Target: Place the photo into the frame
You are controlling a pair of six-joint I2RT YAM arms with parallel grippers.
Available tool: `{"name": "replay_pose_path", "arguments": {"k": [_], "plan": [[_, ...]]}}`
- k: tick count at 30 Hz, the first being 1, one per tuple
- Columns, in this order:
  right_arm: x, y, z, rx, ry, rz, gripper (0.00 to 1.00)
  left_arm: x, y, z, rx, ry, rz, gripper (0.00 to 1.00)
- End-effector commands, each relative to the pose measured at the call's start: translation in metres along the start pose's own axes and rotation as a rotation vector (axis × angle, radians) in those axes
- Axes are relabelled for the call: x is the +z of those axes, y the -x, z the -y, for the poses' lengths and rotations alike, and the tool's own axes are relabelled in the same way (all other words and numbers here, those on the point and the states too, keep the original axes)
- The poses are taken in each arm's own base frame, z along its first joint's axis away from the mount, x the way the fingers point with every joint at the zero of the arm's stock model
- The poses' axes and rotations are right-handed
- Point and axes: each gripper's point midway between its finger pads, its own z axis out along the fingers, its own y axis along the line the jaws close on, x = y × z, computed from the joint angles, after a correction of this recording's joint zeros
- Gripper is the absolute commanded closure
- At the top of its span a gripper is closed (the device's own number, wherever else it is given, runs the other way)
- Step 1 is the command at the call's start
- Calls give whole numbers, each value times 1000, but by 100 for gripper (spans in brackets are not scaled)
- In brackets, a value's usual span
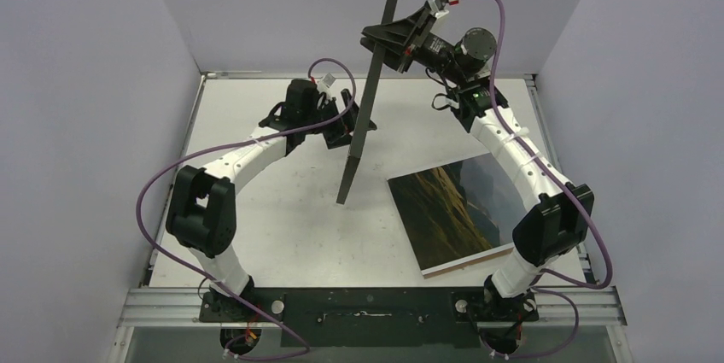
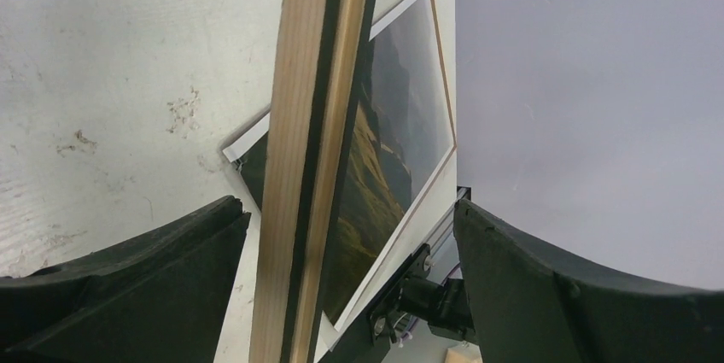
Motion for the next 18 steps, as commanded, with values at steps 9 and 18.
{"name": "replay_pose_path", "arguments": {"k": [9,18], "plan": [[-8,-10,-44,7,166,-56,96,-11,22,12,29,-50,43,25],[-8,-5,-26,55,135,-44,96,-38,50,30,-4,-195,105,53]]}}
